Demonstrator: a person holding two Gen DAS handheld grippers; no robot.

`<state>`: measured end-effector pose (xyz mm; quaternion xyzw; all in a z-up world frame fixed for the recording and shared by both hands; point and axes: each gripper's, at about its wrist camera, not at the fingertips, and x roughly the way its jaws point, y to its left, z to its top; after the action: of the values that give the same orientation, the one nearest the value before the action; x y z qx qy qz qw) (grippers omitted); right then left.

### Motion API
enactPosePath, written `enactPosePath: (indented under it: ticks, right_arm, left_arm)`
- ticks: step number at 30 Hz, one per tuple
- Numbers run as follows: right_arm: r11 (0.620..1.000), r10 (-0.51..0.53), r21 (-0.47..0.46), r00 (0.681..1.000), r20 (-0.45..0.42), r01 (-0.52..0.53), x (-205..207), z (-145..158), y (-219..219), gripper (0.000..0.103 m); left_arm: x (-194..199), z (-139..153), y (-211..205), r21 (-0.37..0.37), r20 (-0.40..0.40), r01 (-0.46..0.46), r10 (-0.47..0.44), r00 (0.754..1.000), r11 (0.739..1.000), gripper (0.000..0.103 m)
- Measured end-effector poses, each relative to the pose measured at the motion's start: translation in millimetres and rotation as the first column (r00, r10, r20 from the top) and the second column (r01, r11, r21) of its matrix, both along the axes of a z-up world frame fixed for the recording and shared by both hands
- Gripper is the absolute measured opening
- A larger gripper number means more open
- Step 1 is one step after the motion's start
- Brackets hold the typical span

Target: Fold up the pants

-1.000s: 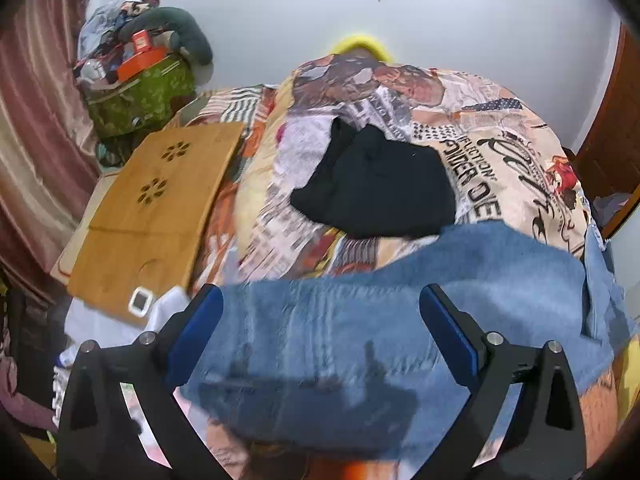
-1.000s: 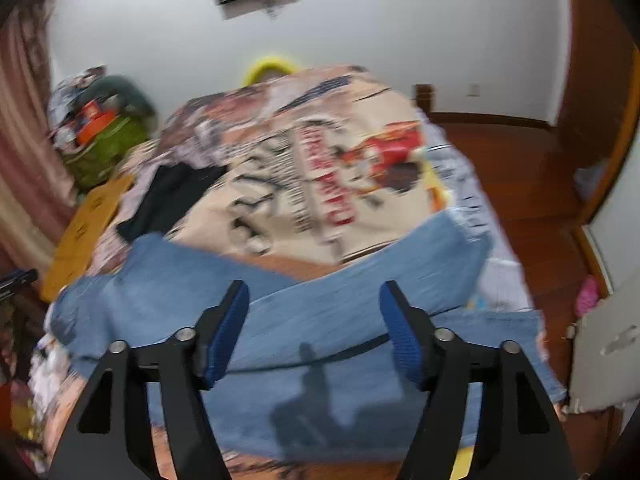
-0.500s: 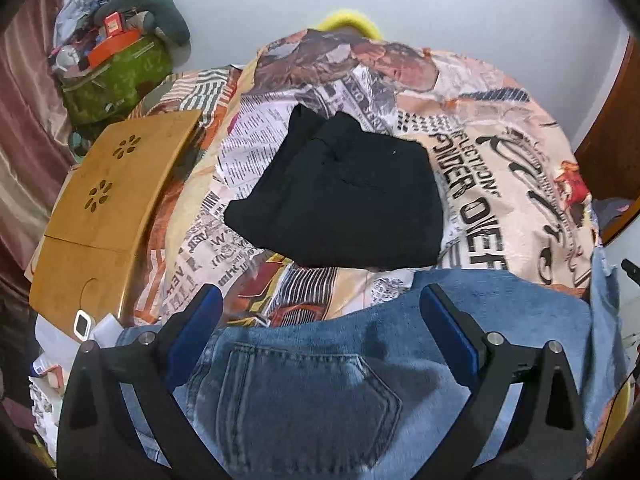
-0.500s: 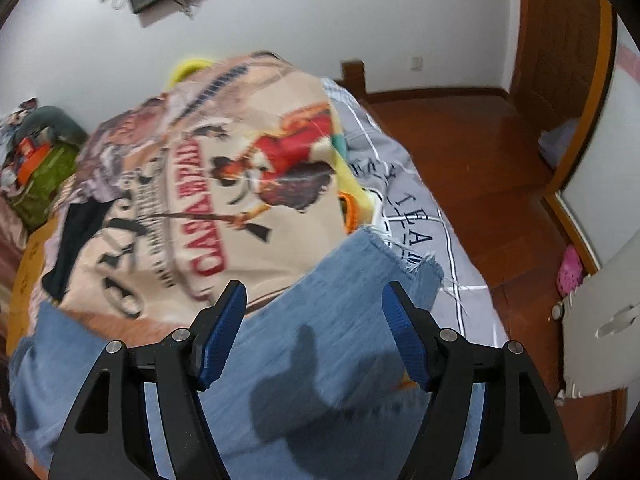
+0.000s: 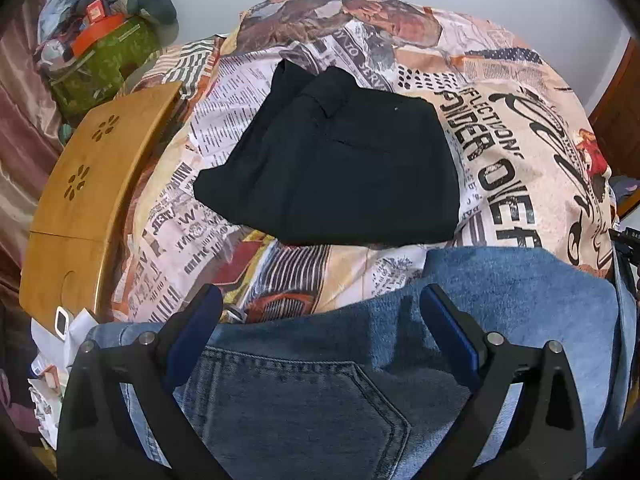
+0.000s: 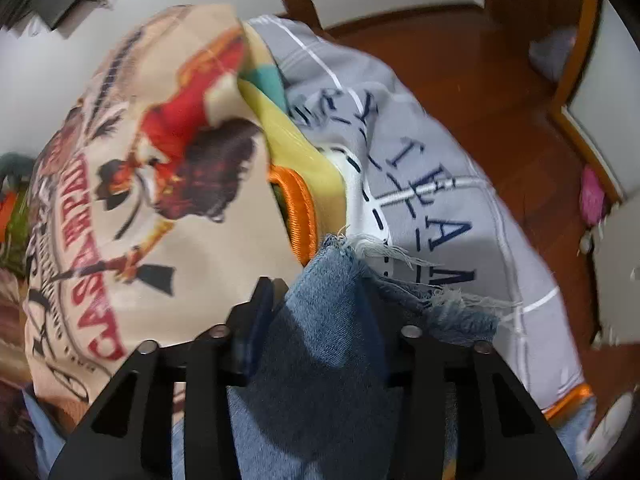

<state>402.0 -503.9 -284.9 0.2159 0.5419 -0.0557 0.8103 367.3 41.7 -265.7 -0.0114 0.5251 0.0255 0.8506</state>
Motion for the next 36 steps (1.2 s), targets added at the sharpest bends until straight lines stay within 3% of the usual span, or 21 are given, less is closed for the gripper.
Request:
enactPosePath:
  ticks: [3, 5, 8, 13, 19, 24, 28, 32, 36]
  right_arm:
    - [1.000, -0.001, -0.010, 1.000, 0.017, 0.001, -7, 4, 0, 0.013]
    - [1.000, 0.005, -0.018, 1.000, 0.028, -0.005, -14, 10, -1, 0.009]
    - [1.000, -0.003, -0.022, 0.998, 0.068, 0.005, -26, 26, -7, 0.008]
    - [1.000, -0.009, -0.014, 0.983, 0.182, 0.012, -63, 83, -23, 0.008]
    - [0.999, -0.041, 0.023, 0.932, 0.360, 0.035, -121, 159, -53, 0.008]
    - [0.999, -0.044, 0.024, 0.880, 0.473, 0.036, -163, 202, -64, 0.008]
    - [0.999, -0.046, 0.008, 0.872, 0.486, 0.048, -184, 199, -59, 0.008]
    - [0.996, -0.069, -0.029, 0.913, 0.401, 0.087, -203, 161, -63, 0.008]
    - [0.988, -0.149, 0.011, 0.950, 0.275, 0.152, -231, 109, -81, 0.007]
  left_arm:
    - [-4, 1, -6, 0.023, -0.003, 0.019, -0.018, 1.000, 1.000, 0.100]
    - [-7, 3, -11, 0.032, -0.004, 0.031, -0.031, 1.000, 0.999, 0.100]
    - [-13, 9, -19, 0.034, -0.002, 0.055, -0.054, 0.999, 0.998, 0.100]
    - [-29, 20, -36, 0.042, 0.005, 0.101, -0.101, 0.995, 0.994, 0.100]
    - [-53, 22, -56, 0.063, -0.014, 0.145, -0.144, 0.989, 0.987, 0.100]
    - [-73, 23, -68, 0.051, -0.025, 0.168, -0.167, 0.986, 0.984, 0.100]
    - [-84, 23, -75, 0.031, -0.036, 0.172, -0.171, 0.985, 0.985, 0.100]
    - [-91, 23, -82, 0.034, -0.041, 0.178, -0.177, 0.983, 0.983, 0.100]
    - [-96, 22, -87, 0.039, -0.045, 0.189, -0.187, 0.981, 0.981, 0.100]
